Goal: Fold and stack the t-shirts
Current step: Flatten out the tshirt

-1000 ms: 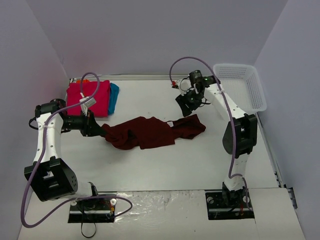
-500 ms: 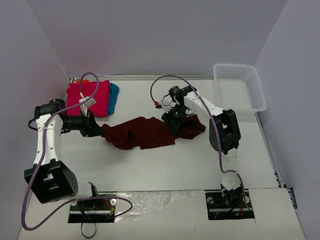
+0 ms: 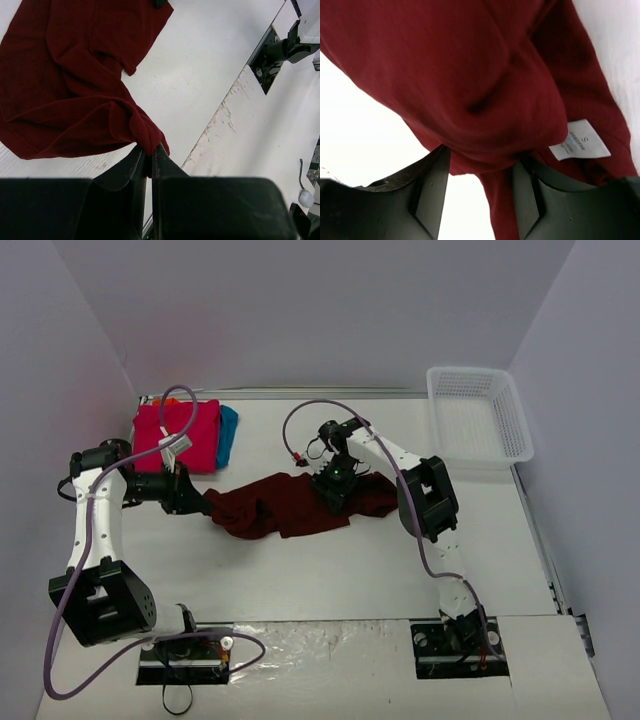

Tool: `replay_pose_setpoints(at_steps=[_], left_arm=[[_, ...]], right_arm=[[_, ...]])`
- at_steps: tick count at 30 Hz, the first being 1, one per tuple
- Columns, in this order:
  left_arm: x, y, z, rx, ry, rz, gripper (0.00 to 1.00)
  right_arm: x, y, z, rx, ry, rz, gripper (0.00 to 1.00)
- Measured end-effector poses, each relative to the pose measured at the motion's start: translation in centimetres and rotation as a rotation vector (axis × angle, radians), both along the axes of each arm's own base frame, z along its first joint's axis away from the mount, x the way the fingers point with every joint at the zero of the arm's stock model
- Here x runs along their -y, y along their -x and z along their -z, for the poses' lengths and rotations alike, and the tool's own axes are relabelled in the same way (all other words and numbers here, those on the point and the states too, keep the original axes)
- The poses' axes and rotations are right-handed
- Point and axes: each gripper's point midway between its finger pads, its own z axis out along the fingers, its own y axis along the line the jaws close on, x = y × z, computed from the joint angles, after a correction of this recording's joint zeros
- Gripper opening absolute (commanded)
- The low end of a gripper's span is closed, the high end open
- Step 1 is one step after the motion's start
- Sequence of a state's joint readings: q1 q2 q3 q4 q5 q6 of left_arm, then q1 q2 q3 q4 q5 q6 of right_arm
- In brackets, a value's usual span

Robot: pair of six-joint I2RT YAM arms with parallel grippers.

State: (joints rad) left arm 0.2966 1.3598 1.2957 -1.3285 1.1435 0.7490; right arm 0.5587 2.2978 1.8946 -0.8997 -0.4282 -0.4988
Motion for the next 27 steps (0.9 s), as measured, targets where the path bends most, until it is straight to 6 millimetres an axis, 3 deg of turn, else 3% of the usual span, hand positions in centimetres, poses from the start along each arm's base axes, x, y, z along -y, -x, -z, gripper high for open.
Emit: replay_pose_setpoints(at_steps=[10,12,13,14,16,27], left_arm=[[0.0,0.1,0.1,-0.010,0.002,-0.003,0.02],[0.0,0.2,0.3,-0.018,0.002,-0.005,0.02],[0.0,0.3,0.3,-0.020,0.002,-0.006,0.02],[0.0,0.3,0.4,-0.023,0.000,-0.007,0.02],[0.0,0.3,0.3,-0.025,0.000,-0.009,0.02],[0.0,0.4,0.3,-0.032,0.000,-0.013,0.02]], right_arm=[[-2.1,-1.7,-2.0,0.053,-0.046,-0.016,0.46],[-2.3,-1.9,-2.3,0.062,-0.053,-0.016,0.37],[-2.3,-2.0,-2.5,0.064,-0.057,-0.016,0.29],[-2.4,-2.1,-2.5,0.066,-0.061,-0.019,0.13],[-2.5,-2.0,-2.6,0.065,-0.068,-0.023,0.00],[-2.1,-1.8,-2.7,0.056,-0.061,-0.016,0.00]])
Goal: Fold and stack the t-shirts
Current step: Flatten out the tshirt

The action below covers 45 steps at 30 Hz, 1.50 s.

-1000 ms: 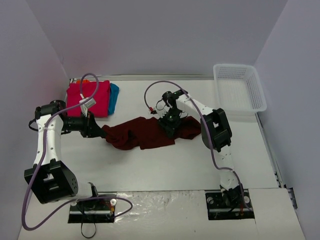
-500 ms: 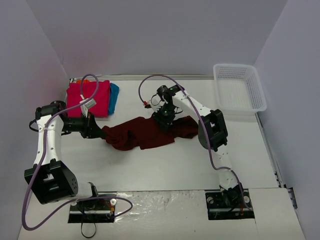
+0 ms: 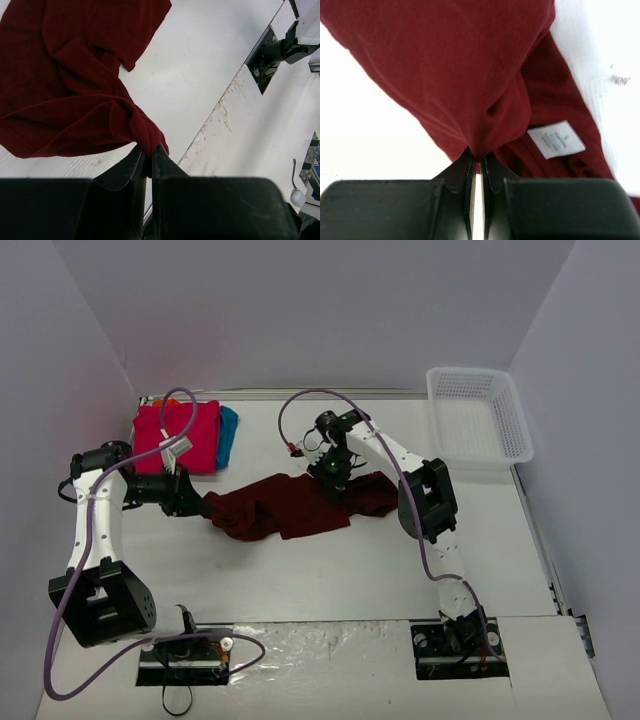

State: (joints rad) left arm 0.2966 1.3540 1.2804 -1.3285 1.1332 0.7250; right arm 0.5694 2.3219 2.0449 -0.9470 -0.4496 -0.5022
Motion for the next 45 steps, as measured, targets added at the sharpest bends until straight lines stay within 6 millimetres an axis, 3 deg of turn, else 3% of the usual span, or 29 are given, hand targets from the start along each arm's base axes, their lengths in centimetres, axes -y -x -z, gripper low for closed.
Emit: replay_pose_setpoints(at_steps=[3,5,8,14,16,19,23,26,28,30,33,35,37,38,39,41,42,45], left_arm=[[-0.2,-0.6,-0.3,-0.017,0.004,-0.003,0.02],[-0.6,-2.4,-1.2,-0.007,0.008,-0.008,0.02],[-1.4,-5.7,-2.4,0.007,0.018,-0.034,0.02],[-2.7,-12.5,-3.2,0.013,0.039,-0.136,0.02],[-2.8,-14.2,-3.6,0.025,0.042,-0.162,0.02],[-2.7,-15.7,-6.0,0.083,0.055,-0.197,0.03],[-2.4,-14.5,-11.1,0.217,0.060,-0.218,0.02],[-1.6,-10.8,-15.6,0.358,0.044,-0.211,0.02],[-0.8,-7.3,-17.9,0.457,0.027,-0.199,0.02],[0.4,-3.6,-18.9,0.539,0.013,-0.176,0.02],[1.5,0.0,-18.0,0.567,0.000,-0.159,0.02],[2.1,2.0,-16.8,0.573,-0.007,-0.145,0.02],[2.4,3.0,-15.1,0.544,-0.011,-0.138,0.02],[2.4,3.4,-14.2,0.520,-0.012,-0.134,0.03],[2.5,3.7,-13.4,0.499,-0.014,-0.129,0.02],[2.5,4.3,-12.2,0.476,-0.026,-0.111,0.23],[2.6,4.6,-11.7,0.473,-0.034,-0.097,0.37],[2.6,5.5,-10.7,0.484,-0.066,-0.049,0.51]], right_arm=[[0.8,0.1,-1.1,0.010,-0.002,0.013,0.00],[1.7,-0.6,-2.8,0.040,-0.020,0.037,0.00],[4.7,-3.0,-6.9,0.121,-0.062,0.121,0.00],[13.5,-10.7,-16.4,0.392,-0.146,0.352,0.00],[15.6,-11.8,-18.6,0.460,-0.150,0.402,0.00],[16.2,-11.6,-21.5,0.528,-0.169,0.417,0.00],[16.4,-8.9,-26.4,0.622,-0.209,0.411,0.00],[17.3,-4.4,-31.2,0.720,-0.250,0.416,0.00],[18.3,-0.3,-34.6,0.804,-0.288,0.422,0.00],[19.4,4.2,-37.6,0.897,-0.332,0.431,0.00],[20.4,10.3,-39.7,0.994,-0.381,0.436,0.00],[20.4,13.5,-39.6,1.018,-0.409,0.425,0.00],[20.2,15.3,-38.5,1.006,-0.424,0.414,0.05],[20.2,15.9,-37.7,0.988,-0.426,0.414,0.29],[20.2,16.2,-36.5,0.958,-0.420,0.422,0.47],[20.4,16.5,-34.5,0.911,-0.396,0.426,0.77],[20.5,16.7,-33.4,0.882,-0.382,0.425,0.79],[20.8,17.3,-31.7,0.845,-0.351,0.413,0.79]])
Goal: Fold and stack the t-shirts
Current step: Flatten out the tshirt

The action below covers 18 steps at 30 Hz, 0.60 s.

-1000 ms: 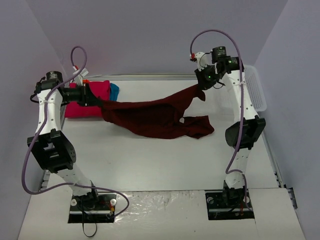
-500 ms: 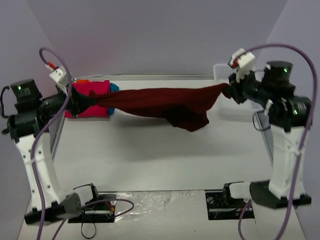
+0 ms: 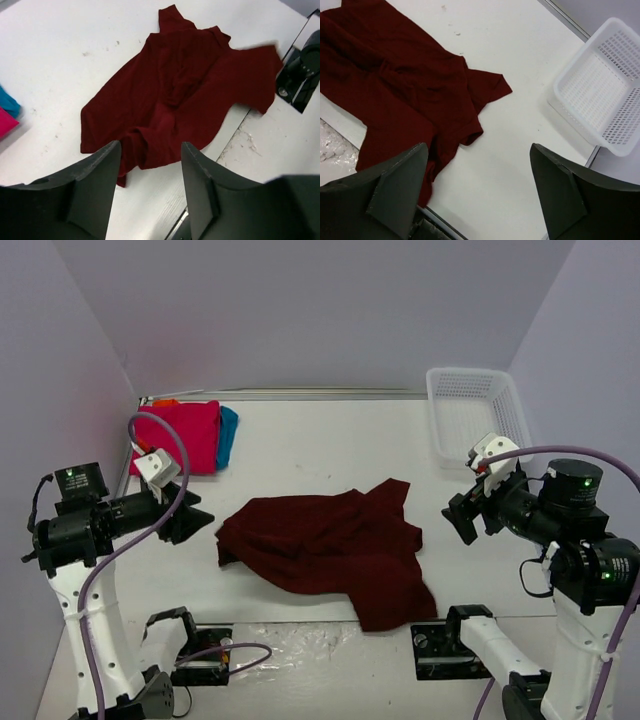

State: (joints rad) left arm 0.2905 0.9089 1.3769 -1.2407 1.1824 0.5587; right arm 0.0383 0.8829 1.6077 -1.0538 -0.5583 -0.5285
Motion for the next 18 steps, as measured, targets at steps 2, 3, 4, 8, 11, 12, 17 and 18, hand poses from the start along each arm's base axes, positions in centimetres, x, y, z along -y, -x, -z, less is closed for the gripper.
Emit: replay_pose_setpoints(at_steps=[2,3,4,8,11,12,17,18], left_arm=[[0.2,0.8,-0.1,0.047,-0.029,0.030,0.61],[0.4,1.2,-0.3,0.074,-0.042,0.044,0.62],[0.6,1.6,-0.7,0.102,-0.050,0.059,0.62],[1.4,2.9,-2.2,0.202,-0.056,0.108,0.65],[1.9,3.1,-2.6,0.188,-0.005,0.091,0.66],[1.7,2.6,-1.9,0.160,0.016,0.067,0.66],[-0.5,-3.0,2.5,-0.054,0.075,-0.072,0.61],[-1.2,-4.6,3.4,-0.104,0.076,-0.103,0.58]], right_arm=[[0.1,0.2,0.1,0.001,0.012,-0.007,0.77],[0.1,0.3,-0.1,0.007,0.017,-0.010,0.75],[0.1,0.1,-0.3,0.013,0.018,-0.011,0.74],[0.0,-2.2,-0.1,-0.011,0.020,-0.010,0.57],[-0.2,-5.8,2.3,-0.104,0.019,-0.016,0.50],[-0.3,-7.1,3.4,-0.145,0.018,-0.020,0.48],[-1.0,-13.6,11.1,-0.396,0.013,-0.041,0.42],[-1.2,-14.6,12.7,-0.443,0.015,-0.044,0.41]])
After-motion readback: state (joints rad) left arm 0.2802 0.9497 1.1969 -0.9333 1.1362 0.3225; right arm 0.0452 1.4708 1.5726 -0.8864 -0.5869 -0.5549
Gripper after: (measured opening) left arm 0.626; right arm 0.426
